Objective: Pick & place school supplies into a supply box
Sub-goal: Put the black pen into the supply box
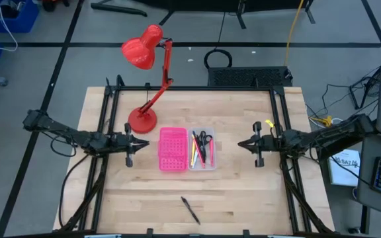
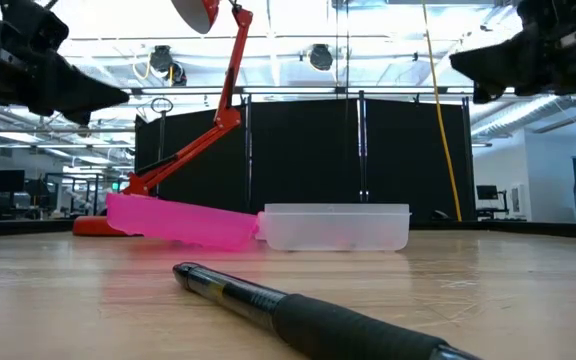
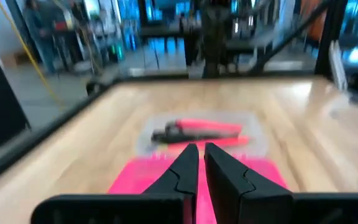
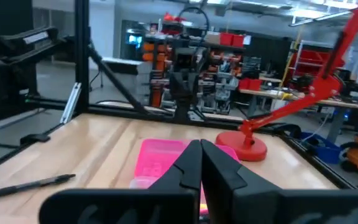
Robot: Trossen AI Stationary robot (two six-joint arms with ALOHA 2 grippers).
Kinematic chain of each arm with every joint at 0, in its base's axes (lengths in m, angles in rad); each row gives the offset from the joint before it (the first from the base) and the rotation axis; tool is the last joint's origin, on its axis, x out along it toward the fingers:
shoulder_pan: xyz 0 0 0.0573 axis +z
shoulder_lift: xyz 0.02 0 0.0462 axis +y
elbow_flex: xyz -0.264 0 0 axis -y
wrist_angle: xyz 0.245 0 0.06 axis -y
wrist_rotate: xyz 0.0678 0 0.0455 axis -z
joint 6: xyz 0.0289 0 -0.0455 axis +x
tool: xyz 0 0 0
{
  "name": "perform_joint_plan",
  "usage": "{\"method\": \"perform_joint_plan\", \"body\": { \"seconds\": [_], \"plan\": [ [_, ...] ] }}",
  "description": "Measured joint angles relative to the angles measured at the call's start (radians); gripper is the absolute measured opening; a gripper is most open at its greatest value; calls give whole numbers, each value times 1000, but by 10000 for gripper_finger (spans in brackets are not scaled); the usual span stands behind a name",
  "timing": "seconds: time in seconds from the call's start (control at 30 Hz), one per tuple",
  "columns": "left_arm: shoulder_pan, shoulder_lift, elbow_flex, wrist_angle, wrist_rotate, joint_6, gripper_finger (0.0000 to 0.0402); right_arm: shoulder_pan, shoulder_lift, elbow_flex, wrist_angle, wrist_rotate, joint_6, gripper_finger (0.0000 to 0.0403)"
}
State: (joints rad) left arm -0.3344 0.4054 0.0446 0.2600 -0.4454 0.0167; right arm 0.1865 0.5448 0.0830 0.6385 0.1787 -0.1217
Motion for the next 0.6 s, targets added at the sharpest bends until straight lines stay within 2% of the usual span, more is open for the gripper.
{"method": "perform_joint_plan", "body": {
  "seconds": [0.17, 0.27, 0.33, 0.6],
  "plan": [
    [0, 127, 192, -330, -23, -110, 34, -22, -5, -31, 56, 2, -14, 0],
    [-6, 271, 336, -473, 28, -127, 16, -24, 1, -31, 54, 3, -16, 0],
    [-17, 384, 424, -484, 86, -100, 6, -24, 0, -32, 76, 4, -12, 0],
    [-72, 914, 805, -475, 280, -1, 8, -23, 2, -34, 83, 5, 100, 0]
  ]
}}
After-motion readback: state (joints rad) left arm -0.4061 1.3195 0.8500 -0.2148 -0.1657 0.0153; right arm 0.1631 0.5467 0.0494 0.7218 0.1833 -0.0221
